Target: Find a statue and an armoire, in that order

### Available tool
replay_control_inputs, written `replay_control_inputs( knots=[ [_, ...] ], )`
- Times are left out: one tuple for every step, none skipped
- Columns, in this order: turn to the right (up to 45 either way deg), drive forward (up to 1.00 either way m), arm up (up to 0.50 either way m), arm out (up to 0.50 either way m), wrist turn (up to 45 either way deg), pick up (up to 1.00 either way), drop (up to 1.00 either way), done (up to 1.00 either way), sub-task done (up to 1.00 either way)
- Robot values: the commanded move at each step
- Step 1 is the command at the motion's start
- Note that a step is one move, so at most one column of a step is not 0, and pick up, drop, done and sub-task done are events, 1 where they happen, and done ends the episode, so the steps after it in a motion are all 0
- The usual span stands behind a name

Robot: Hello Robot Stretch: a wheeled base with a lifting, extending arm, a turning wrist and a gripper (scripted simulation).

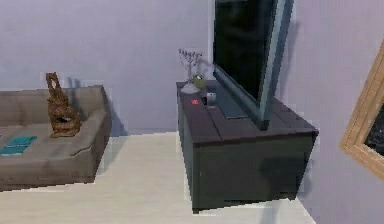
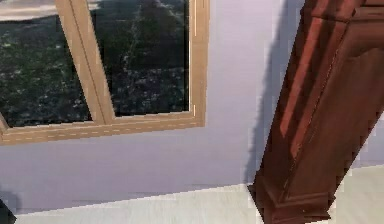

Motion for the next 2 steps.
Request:
replay_control_inputs(
  knots=[
    [-15.0,0.00,0.00,0.00,0.0,0.00,0.00,0.00,0.00],
    [0.0,0.10,0.00,0.00,0.0,0.00,0.00,0.00,0.00]
  ],
)
